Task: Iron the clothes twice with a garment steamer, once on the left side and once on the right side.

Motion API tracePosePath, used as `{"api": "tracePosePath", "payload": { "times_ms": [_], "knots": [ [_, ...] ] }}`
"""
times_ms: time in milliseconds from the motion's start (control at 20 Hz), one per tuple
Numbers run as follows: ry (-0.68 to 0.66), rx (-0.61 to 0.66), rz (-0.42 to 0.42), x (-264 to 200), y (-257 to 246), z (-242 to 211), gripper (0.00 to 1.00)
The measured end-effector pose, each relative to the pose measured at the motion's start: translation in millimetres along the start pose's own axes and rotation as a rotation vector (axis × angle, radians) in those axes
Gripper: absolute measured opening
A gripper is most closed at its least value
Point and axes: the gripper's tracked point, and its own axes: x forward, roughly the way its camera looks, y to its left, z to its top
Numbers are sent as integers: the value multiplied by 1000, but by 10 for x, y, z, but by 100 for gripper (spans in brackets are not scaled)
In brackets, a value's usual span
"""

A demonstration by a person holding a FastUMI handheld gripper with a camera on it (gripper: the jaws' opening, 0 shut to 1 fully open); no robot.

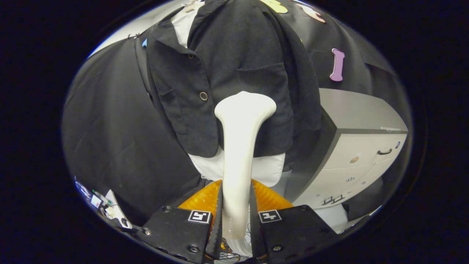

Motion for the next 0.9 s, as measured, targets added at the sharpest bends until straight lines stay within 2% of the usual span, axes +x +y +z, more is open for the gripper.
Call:
{"api": "tracePosePath", "payload": {
  "times_ms": [500,900],
  "knots": [
    [-153,-19,26,-680,461,592,34],
    [-292,-102,86,-1131,1288,1372,34]
  ]
}}
